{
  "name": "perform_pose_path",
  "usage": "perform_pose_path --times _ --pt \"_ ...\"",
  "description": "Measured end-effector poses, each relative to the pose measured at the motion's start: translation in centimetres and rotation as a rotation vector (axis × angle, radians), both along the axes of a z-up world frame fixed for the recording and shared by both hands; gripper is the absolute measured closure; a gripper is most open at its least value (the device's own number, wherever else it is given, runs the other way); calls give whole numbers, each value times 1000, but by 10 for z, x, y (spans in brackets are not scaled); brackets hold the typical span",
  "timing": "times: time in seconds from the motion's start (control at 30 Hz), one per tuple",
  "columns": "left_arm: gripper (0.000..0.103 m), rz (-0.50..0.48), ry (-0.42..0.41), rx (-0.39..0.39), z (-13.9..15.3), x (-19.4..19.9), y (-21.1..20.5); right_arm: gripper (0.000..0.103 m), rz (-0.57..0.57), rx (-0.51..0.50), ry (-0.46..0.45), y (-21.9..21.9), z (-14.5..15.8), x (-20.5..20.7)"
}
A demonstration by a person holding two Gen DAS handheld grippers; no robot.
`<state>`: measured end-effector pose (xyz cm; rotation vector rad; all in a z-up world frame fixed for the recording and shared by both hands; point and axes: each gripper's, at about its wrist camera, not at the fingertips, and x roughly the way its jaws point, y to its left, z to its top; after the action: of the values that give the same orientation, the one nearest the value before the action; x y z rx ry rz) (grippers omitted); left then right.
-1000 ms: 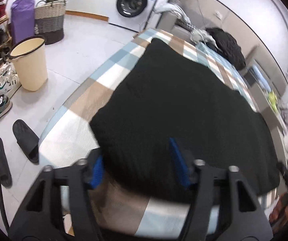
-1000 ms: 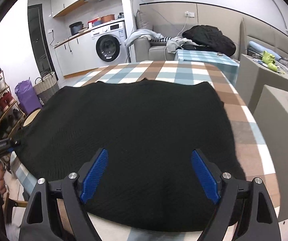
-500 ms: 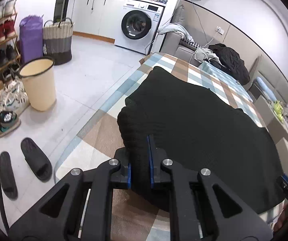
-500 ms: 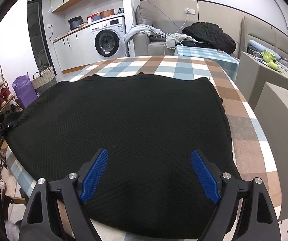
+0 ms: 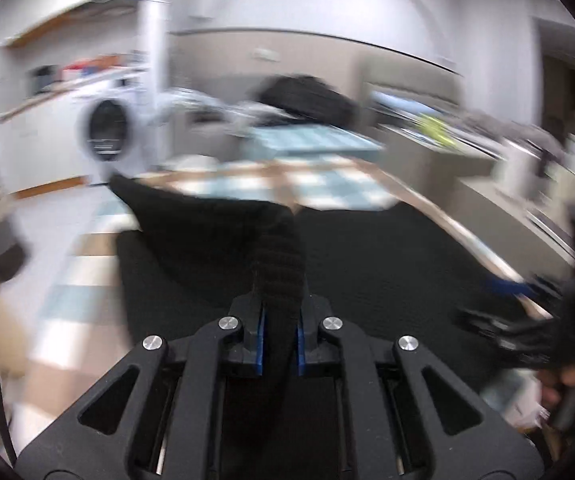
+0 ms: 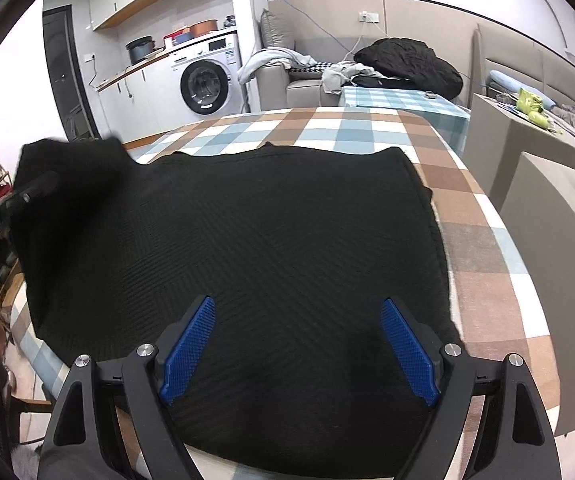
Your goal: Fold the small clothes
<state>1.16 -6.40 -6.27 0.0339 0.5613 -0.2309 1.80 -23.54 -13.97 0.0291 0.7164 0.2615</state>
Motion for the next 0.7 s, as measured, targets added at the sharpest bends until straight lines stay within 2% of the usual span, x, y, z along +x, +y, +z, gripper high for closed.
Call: perform_pose_path --times 0.1,0.17,0.23,0.3,0.37,0.43,0.57,0.7 --pt "93 -179 106 7 -24 11 -39 16 -18 5 -4 -3 1 0" --pt "81 -291 211 23 -44 15 -56 16 -31 8 0 -8 1 2" --pt "71 -347 261 44 -56 12 -64 16 -41 18 8 -11 1 4" --pt "69 -362 231 48 -55 1 -60 16 -46 40 16 -16 1 6" --pt "48 -370 206 26 -47 -7 -50 16 -42 61 24 -17 1 7" --pt "35 -346 162 -18 -31 -10 -31 16 -28 89 33 -16 4 11" --pt "24 -196 97 -71 -6 -4 23 16 49 147 60 0 7 18" --pt "24 -4 119 -106 1 24 79 24 165 234 128 22 1 28"
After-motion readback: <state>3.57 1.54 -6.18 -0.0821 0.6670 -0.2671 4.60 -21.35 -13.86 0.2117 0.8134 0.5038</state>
